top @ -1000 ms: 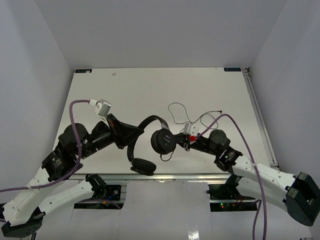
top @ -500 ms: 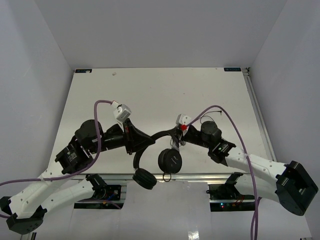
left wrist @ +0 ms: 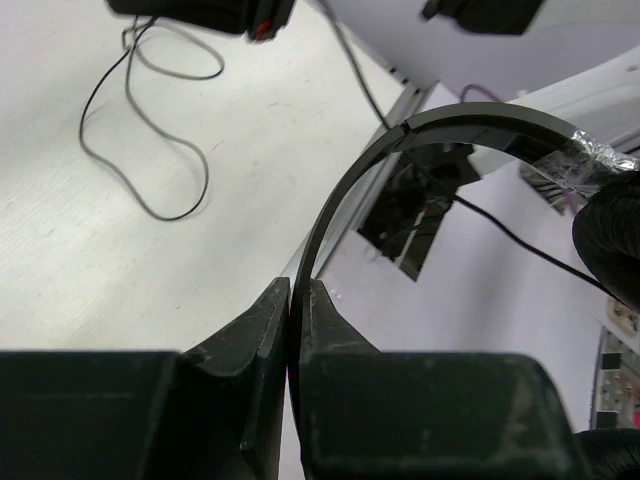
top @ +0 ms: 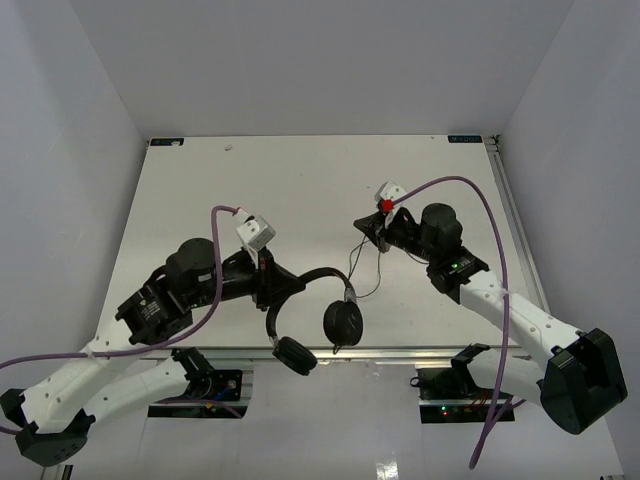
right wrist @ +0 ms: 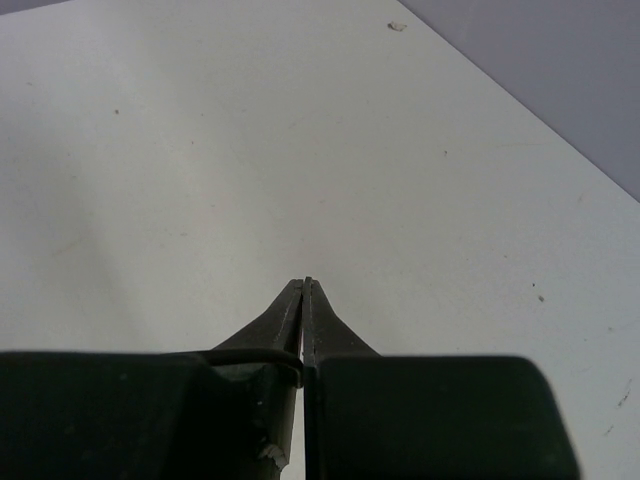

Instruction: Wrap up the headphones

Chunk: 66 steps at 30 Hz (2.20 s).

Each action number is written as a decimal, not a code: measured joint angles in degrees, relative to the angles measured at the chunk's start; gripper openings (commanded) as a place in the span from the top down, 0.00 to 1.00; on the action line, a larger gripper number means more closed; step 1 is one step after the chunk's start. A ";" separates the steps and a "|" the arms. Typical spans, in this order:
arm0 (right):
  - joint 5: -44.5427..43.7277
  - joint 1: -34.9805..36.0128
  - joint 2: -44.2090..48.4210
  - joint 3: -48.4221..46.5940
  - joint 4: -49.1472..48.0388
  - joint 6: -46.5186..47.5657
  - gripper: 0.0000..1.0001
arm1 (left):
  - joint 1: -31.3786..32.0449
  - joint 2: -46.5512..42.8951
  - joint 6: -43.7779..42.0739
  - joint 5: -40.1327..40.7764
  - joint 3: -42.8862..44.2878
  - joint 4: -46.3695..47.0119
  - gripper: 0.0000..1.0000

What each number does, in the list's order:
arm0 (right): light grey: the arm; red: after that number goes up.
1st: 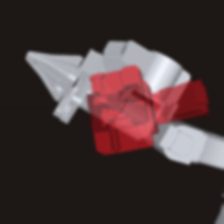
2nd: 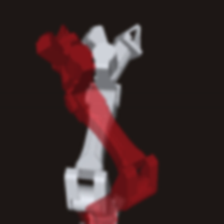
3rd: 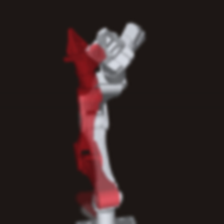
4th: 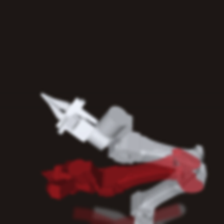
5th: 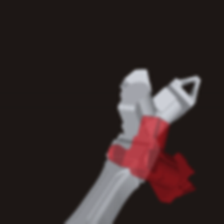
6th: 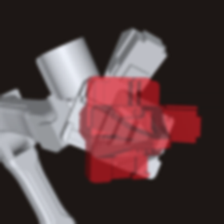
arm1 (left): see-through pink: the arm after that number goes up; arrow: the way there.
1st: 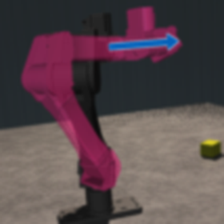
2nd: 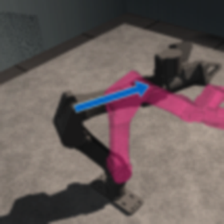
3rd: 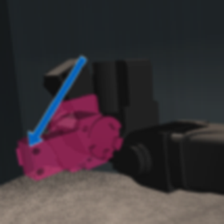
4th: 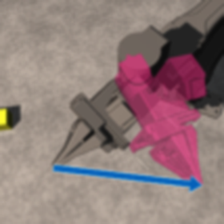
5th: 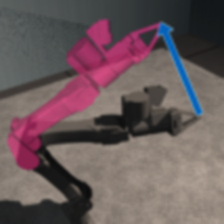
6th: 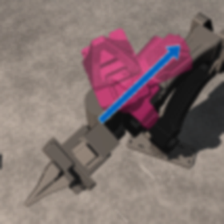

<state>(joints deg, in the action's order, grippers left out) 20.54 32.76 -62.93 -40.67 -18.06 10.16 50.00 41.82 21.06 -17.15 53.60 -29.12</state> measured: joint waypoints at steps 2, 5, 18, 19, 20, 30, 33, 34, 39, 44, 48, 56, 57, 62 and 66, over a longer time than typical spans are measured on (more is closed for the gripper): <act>0.19 -0.12 -0.07 -1.92 2.06 0.31 0.92 | 0.00 1.95 -0.77 2.28 0.02 -1.65 1.00; 0.21 -0.14 0.43 -3.79 5.17 0.75 0.92 | 0.00 5.64 -1.68 6.81 0.15 -4.51 1.00; -0.78 -0.14 0.56 -10.61 17.65 1.77 0.92 | 0.00 17.20 -2.44 26.27 1.44 -11.53 1.00; -0.88 -0.14 0.52 -10.60 18.24 1.82 0.92 | 0.00 17.19 -2.16 27.23 1.44 -11.61 1.00; -1.06 -0.14 0.50 -10.48 18.45 1.79 0.92 | 0.00 16.78 -1.66 28.33 1.48 -11.63 1.00; 1.56 -0.14 2.66 -0.15 12.28 -4.99 0.92 | 0.00 -0.49 3.75 33.28 2.02 -4.69 1.00; 3.91 -0.03 2.70 3.19 9.37 -7.63 0.92 | 0.00 -5.00 5.10 32.54 2.03 -0.63 1.00; 4.66 0.12 2.52 3.79 8.28 -8.46 0.92 | 0.00 -5.84 5.45 32.03 2.03 0.61 1.00; 7.27 1.70 0.16 4.07 1.88 -11.19 0.92 | 0.00 -6.63 7.09 27.10 0.56 6.44 1.00; 9.25 3.78 -4.36 4.02 -3.50 -13.21 0.92 | 0.00 -5.59 9.14 18.48 -3.06 12.79 1.00; 9.78 5.16 -8.54 3.36 -4.54 -14.20 0.92 | 0.00 -4.17 10.12 13.50 -4.88 15.97 1.00; 9.10 5.56 -15.38 -3.37 -4.52 -14.14 0.92 | 0.00 -1.67 10.93 1.77 -5.40 19.93 1.00; 8.98 5.56 -16.04 -4.32 -4.40 -14.02 0.92 | 0.00 -1.39 10.90 -0.06 -5.52 20.30 1.00; 7.80 5.60 -18.04 -7.94 -2.29 -12.79 0.92 | 0.00 -0.53 10.10 -5.38 -6.93 19.40 1.00; 5.83 4.82 -18.08 -10.25 1.59 -10.97 0.92 | 0.00 -0.61 8.02 -4.64 -7.06 13.96 1.00</act>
<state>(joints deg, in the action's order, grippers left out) 26.37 37.58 -81.01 -50.92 -16.48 -0.81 50.00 41.21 29.08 -21.78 46.55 -15.16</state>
